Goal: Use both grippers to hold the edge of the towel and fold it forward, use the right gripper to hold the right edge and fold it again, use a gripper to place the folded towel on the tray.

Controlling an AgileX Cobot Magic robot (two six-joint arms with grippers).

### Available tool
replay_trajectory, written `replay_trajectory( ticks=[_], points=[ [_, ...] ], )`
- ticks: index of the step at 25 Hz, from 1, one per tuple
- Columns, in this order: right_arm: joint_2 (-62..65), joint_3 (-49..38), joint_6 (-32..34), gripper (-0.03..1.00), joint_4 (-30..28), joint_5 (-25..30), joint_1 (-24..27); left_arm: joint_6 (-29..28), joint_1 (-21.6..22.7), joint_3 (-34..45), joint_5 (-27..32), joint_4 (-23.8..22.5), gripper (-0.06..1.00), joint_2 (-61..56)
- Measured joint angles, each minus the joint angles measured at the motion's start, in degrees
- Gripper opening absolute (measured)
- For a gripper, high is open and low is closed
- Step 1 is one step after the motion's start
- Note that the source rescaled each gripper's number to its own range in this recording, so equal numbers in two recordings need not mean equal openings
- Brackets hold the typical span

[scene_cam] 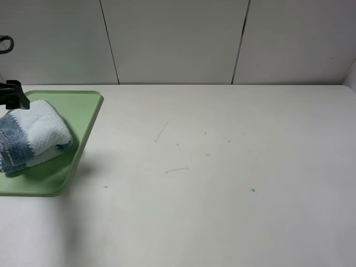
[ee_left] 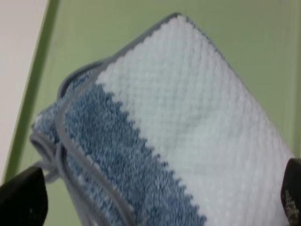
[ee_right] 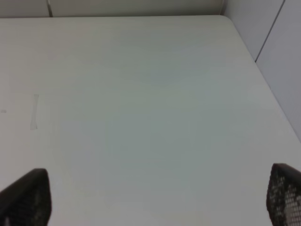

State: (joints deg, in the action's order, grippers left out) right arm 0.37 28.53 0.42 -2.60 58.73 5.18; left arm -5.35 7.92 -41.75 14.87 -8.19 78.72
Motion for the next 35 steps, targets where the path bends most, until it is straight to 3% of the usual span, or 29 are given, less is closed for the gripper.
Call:
replay_trajectory(
  ticks=[10,20,30,35],
  points=[
    [0.0,0.0,0.0,1.0,0.0,0.0,0.0,0.31,0.0,0.0,18.76,0.22,1.0,-10.84],
    [0.0,0.0,0.0,1.0,0.0,0.0,0.0,7.16,0.0,0.04,36.75,3.72,1.0,-29.79],
    [0.0,0.0,0.0,1.0,0.0,0.0,0.0,15.46,0.0,0.04,49.41,10.06,1.0,-48.37],
    [0.0,0.0,0.0,1.0,0.0,0.0,0.0,16.34,0.0,0.04,53.17,11.36,1.0,-56.03]
  ],
)
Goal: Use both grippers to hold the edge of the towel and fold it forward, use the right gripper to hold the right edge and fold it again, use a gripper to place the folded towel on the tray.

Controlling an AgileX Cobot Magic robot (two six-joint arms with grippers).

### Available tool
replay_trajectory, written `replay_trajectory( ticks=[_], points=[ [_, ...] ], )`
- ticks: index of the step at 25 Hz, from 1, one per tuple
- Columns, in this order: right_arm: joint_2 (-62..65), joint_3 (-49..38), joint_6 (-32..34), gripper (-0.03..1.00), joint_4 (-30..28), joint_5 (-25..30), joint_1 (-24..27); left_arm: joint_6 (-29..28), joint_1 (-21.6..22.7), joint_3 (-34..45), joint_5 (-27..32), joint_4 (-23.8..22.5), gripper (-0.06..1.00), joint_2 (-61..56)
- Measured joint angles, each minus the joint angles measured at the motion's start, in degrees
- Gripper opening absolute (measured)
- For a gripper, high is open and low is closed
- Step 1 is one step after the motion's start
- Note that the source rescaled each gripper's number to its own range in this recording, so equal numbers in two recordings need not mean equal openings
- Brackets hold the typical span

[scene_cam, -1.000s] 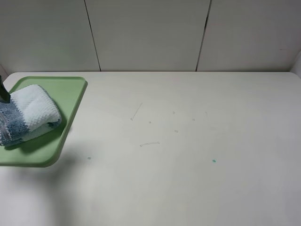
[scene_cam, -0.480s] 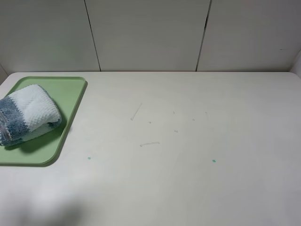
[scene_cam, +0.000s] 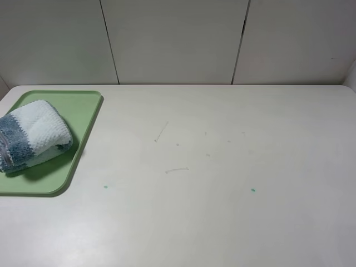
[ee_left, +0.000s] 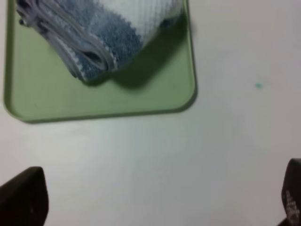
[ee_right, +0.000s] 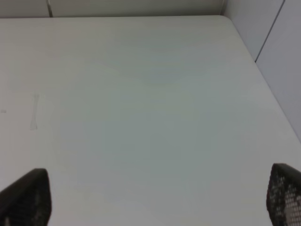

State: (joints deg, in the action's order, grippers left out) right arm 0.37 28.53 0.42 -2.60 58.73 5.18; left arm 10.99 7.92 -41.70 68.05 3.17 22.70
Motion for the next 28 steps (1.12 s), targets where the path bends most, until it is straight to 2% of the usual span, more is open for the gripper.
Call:
replay_trajectory(
  ticks=[9,15,20,25,28],
  points=[
    [0.0,0.0,0.0,1.0,0.0,0.0,0.0,0.37,0.0,0.0,0.0,1.46,1.0,-10.72],
    [0.0,0.0,0.0,1.0,0.0,0.0,0.0,0.37,-0.15,0.0,0.0,-0.87,1.0,-18.3],
    [0.0,0.0,0.0,1.0,0.0,0.0,0.0,-3.65,-3.73,4.76,-0.8,-2.17,1.0,-22.13],
    [0.0,0.0,0.0,1.0,0.0,0.0,0.0,-7.41,-8.53,12.0,-6.33,-2.28,1.0,-22.52],
    [0.0,0.0,0.0,1.0,0.0,0.0,0.0,-8.06,-9.91,13.23,-7.11,-2.44,1.0,-22.73]
  ],
)
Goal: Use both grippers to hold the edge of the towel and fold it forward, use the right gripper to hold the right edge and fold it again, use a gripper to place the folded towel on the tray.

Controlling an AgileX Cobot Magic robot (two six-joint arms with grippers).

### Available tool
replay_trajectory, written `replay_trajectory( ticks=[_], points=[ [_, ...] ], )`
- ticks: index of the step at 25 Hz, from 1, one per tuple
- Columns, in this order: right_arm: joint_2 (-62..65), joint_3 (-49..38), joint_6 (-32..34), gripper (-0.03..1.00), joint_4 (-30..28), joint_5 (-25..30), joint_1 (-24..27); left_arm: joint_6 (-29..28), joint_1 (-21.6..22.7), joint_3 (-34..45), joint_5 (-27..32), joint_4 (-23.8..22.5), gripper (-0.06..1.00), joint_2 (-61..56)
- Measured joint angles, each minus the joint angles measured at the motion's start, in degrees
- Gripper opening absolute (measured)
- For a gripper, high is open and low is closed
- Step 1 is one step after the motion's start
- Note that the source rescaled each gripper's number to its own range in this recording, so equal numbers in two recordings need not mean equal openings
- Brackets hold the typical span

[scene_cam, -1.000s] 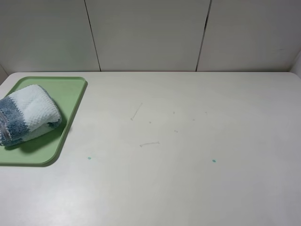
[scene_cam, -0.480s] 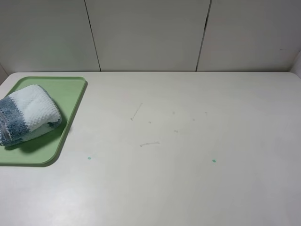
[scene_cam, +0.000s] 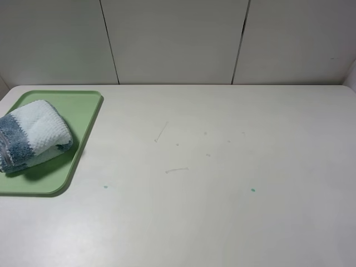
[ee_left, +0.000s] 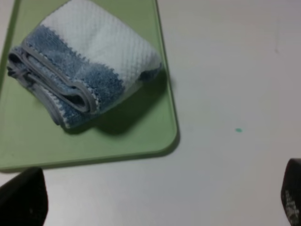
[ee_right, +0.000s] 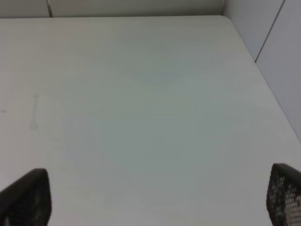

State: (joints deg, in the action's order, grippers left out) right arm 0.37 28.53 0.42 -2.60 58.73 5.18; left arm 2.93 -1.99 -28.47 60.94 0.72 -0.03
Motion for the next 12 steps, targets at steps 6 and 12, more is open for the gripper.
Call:
replay_trajectory(
  ticks=[6,12],
  points=[
    [0.0,0.0,0.0,1.0,0.0,0.0,0.0,-0.2,-0.05,0.0,-0.19,-0.29,1.0,-0.3],
    [0.0,0.0,0.0,1.0,0.0,0.0,0.0,-0.2,-0.05,0.0,-0.19,-0.72,1.0,-0.38]
  ],
)
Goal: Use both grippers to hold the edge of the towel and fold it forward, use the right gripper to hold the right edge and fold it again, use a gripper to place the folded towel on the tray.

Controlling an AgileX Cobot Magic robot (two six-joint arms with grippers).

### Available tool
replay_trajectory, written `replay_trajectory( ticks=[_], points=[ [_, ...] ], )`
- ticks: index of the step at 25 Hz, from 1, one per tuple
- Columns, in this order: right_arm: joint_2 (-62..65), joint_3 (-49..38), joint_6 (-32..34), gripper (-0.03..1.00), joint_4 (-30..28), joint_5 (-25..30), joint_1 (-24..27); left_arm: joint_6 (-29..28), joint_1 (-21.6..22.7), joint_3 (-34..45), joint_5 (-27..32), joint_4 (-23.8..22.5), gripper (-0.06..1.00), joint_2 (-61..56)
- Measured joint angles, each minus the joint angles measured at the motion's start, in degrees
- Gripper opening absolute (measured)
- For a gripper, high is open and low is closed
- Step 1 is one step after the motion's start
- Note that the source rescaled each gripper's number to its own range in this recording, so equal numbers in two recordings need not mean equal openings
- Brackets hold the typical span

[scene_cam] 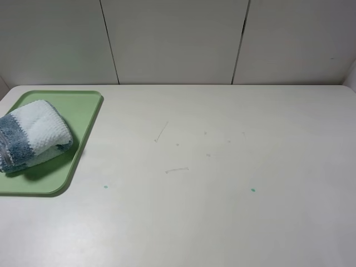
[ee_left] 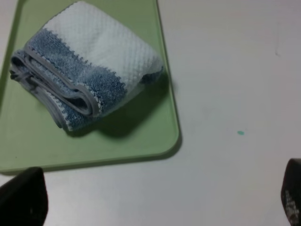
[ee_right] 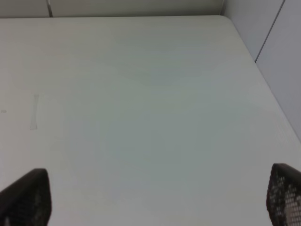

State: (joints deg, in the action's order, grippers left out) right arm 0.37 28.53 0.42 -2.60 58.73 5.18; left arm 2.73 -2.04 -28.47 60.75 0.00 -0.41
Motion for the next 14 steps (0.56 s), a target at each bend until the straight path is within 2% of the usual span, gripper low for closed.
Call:
replay_trajectory(
  ticks=[14],
  points=[
    [0.0,0.0,0.0,1.0,0.0,0.0,0.0,0.0,0.0,0.0,0.0,0.0,1.0,0.0]
  ],
)
